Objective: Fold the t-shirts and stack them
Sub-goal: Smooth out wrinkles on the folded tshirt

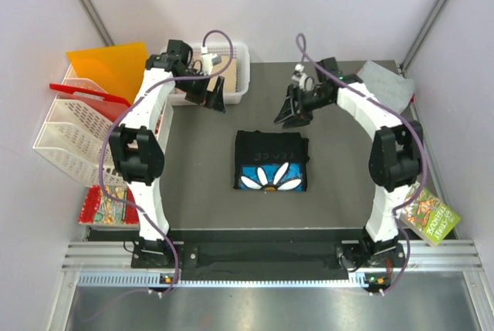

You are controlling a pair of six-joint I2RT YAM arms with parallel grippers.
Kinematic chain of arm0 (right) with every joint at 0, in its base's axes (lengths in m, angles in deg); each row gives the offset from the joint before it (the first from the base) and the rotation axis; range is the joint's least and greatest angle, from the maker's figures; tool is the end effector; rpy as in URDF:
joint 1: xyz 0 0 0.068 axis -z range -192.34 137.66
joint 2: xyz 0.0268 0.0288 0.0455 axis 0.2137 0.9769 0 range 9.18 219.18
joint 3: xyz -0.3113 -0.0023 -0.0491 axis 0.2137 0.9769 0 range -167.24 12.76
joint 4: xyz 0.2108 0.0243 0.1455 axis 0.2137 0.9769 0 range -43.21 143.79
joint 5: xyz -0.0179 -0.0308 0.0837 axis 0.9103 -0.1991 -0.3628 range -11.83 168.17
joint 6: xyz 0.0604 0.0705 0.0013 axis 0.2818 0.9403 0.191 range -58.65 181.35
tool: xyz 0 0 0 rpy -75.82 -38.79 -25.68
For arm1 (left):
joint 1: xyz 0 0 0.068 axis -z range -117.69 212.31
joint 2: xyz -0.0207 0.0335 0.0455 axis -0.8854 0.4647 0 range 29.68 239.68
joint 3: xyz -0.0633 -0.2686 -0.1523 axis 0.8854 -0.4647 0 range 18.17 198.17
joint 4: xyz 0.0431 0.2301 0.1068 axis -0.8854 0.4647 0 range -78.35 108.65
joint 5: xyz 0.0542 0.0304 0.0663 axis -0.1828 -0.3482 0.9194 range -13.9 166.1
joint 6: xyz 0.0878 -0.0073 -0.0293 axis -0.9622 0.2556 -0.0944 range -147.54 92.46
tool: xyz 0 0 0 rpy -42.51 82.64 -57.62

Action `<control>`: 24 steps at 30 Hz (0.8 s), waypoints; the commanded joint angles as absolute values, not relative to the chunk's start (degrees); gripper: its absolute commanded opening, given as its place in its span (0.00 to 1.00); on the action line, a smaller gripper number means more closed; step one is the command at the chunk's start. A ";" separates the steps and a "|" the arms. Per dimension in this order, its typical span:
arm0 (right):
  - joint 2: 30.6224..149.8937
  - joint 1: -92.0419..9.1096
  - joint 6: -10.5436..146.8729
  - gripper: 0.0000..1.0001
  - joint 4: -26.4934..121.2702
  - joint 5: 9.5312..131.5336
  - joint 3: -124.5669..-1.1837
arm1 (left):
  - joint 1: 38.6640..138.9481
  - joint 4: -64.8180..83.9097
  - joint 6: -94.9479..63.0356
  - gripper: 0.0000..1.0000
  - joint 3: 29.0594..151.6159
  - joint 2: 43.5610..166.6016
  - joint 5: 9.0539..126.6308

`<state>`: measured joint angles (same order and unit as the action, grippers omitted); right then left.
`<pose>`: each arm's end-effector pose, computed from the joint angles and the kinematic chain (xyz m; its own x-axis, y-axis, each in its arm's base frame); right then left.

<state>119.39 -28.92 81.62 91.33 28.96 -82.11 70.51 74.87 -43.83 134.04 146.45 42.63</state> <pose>0.4024 0.1858 0.2851 -0.9684 -0.0522 -0.2438 -0.2292 0.5711 0.7882 0.4515 -0.1117 0.3151 -0.7545 0.3452 -0.5581 0.5927 0.7235 -0.3539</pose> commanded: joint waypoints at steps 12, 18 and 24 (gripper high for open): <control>137.49 -30.53 78.05 0.50 88.89 21.57 -76.35 | 71.01 83.00 -45.73 0.98 131.46 139.80 34.64; 132.42 -30.71 79.10 0.51 88.98 20.43 -78.03 | 71.62 88.90 -47.75 0.96 137.17 140.42 27.68; 129.05 -29.31 80.15 0.51 86.79 25.33 -78.82 | 77.67 97.95 -54.51 0.90 142.88 145.33 22.49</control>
<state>134.19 -30.43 80.35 89.51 21.84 -76.17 72.90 87.35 -47.63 138.70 143.43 28.44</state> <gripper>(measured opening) 0.510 0.926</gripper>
